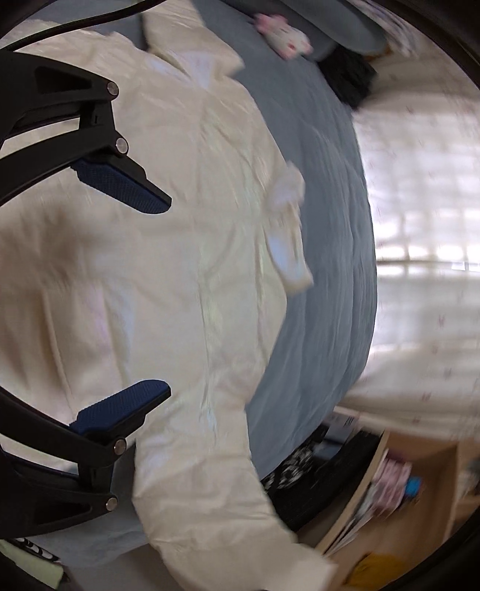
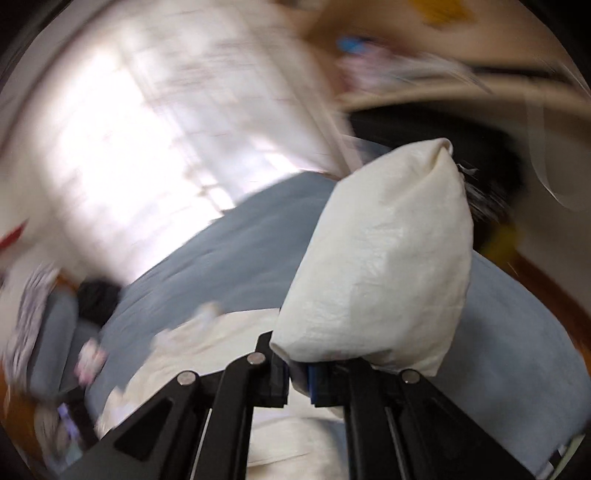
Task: Fold large clothes
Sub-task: 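Fold the held sleeve across the jacket body and open the right tool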
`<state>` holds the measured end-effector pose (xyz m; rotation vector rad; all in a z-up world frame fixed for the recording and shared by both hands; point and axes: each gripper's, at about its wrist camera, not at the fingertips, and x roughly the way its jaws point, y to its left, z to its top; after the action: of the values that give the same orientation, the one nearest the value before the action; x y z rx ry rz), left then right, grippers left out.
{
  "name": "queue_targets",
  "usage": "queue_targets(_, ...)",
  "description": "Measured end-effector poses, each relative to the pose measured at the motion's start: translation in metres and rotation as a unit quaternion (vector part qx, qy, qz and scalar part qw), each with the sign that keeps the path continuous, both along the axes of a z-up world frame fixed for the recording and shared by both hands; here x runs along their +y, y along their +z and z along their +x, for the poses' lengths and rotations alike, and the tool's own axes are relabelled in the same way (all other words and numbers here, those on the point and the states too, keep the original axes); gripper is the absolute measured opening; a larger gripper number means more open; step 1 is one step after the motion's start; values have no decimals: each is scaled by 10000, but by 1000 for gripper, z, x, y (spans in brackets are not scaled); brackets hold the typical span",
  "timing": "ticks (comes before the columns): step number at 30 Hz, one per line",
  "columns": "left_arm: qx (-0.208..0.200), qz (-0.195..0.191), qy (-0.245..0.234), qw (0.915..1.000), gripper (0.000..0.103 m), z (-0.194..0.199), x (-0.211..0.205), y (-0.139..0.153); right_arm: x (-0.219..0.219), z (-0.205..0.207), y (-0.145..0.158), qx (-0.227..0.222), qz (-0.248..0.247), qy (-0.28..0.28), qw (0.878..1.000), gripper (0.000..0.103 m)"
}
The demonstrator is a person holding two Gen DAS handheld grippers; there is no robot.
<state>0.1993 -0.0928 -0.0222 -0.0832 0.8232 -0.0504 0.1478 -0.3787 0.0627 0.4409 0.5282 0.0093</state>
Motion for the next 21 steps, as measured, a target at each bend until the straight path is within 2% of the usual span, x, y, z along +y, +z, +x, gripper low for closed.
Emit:
queue_targets(2,35,-123,221,9997,90,-9,33,-1,53,6,14,-144,-305,591,9977,7)
queue_targets(4,87,-174,382,9991,90,-16,61,-4,92,13,14,-114,-488,1015,9936,7)
queue_targets(7,173,-251,675,9973,90,-23,103,-13,160,25,-11,284,-955,1647,9813,10)
queue_targets(9,272,-356,840,9955,90,-27,129,-23,188,34,-37,700,-1164,1930,9717,18)
queue_targets(10,314,-404,883,9948,90,-29,136,-27,203,40,-55,977,-1217,2144,9642,25)
queue_targets(11,394,-503,915,9938,90,-30,145,-33,213,43,-70,1208,-1267,2289,9576,29)
queue_targets(14,633,-842,837,9909,90,-30,157,-49,229,39,-105,1693,-1447,2444,9438,30)
queue_targets(16,793,-1083,703,9885,90,-28,158,-59,235,32,-117,1852,-1483,2454,9399,31)
queue_targets(18,961,-1398,479,9843,90,-26,155,-69,235,26,-120,1844,-1476,2438,9406,36)
queue_targets(20,1113,-1857,244,9760,90,-24,150,-75,232,19,-116,1736,-1543,2397,9427,55)
queue_targets(21,1198,-2160,127,9689,90,-22,147,-78,233,16,-115,1691,-1642,2369,9425,59)
